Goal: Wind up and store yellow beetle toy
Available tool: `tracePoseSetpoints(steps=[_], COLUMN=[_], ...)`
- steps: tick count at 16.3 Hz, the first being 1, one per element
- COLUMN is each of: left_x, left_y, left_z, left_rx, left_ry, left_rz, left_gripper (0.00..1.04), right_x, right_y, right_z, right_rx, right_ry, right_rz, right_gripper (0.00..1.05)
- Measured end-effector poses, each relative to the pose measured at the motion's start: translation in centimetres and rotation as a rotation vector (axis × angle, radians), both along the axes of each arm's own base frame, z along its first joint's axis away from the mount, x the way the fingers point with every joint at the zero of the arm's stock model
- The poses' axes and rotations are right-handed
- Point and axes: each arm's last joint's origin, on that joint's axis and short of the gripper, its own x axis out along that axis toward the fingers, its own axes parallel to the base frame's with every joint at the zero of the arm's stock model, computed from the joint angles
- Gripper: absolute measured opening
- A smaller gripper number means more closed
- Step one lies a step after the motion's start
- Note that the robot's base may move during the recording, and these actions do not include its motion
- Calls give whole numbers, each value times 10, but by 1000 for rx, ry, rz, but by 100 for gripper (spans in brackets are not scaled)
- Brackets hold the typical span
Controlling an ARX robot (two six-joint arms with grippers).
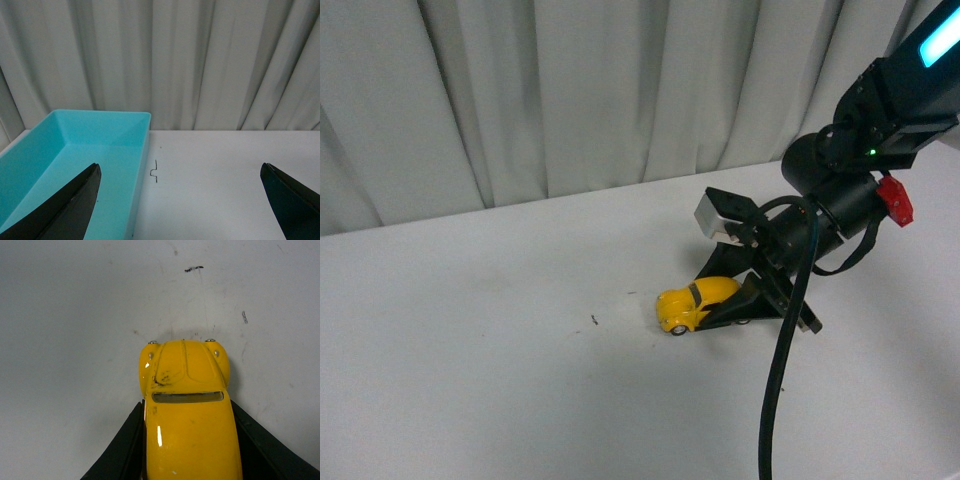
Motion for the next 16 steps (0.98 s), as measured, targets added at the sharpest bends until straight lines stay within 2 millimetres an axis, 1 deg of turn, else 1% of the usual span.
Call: tracePoseSetpoints(steps=[3, 5, 8, 10, 11, 12, 16], left_x=[0, 0, 0, 0, 0, 0, 0], left_y=[0, 0, 0, 0, 0, 0, 0], left_z=[0, 0, 0, 0, 0, 0, 0], left_rx=[0, 0, 0, 0, 0, 0, 0], left_ry=[0, 0, 0, 0, 0, 0, 0], left_rz=[0, 0, 0, 0, 0, 0, 0], left_gripper=[98, 98, 98, 98, 98, 98, 98], right_x=[-12, -18, -23, -22, -22, -21, -23], right_y=[-20, -28, -35, -35, -36, -37, -47], right_z=[-1, 0, 0, 3, 4, 5, 2], right_rx=[-2, -3, -6, -11, -19, -35, -40], right_ry=[-5, 1, 23, 35, 41, 51, 59], right_rz=[-8, -18, -27, -24, -19, -19, -36], right_gripper=[42, 42, 42, 42, 44, 56, 95])
